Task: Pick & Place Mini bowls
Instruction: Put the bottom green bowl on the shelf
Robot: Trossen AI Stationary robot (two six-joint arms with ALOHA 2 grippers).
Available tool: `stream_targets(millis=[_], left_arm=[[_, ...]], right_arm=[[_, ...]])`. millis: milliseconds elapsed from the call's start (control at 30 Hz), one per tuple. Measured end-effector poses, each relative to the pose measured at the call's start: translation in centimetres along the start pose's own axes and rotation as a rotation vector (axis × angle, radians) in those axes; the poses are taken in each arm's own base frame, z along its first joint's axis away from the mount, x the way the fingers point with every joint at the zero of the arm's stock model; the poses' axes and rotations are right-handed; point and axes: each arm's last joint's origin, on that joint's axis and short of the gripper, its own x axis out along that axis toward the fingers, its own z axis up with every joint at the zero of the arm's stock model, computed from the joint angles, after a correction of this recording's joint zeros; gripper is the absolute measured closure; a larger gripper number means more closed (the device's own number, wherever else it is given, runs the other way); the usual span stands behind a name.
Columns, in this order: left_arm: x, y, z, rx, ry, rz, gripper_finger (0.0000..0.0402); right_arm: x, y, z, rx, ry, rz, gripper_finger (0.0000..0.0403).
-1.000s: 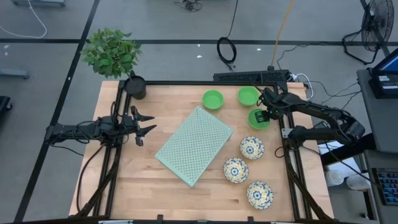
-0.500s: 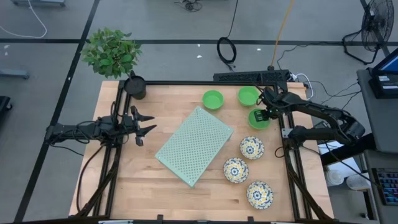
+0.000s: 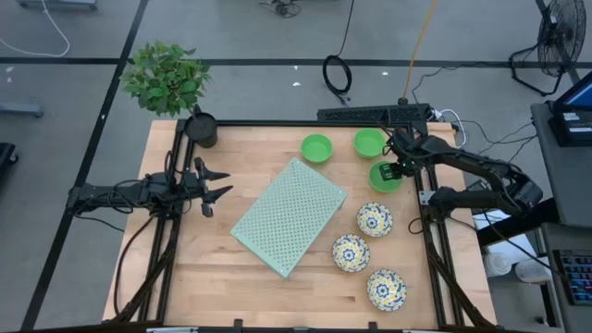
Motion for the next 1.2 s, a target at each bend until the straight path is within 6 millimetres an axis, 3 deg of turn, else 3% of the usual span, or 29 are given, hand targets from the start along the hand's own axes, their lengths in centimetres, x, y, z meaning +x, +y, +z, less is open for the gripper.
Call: stream_targets(millis=[667, 1200], left_arm=[[0.0, 0.0, 0.0, 0.0, 0.0, 0.0, 0.022], [0.0, 0.0, 0.0, 0.0, 0.0, 0.0, 0.022]], right_arm=[[-0.21, -0.13, -0.01, 0.002, 0.016, -0.007, 0.0278], [-0.21, -0.2, -0.14, -0.019, 0.03, -0.013, 0.0373]])
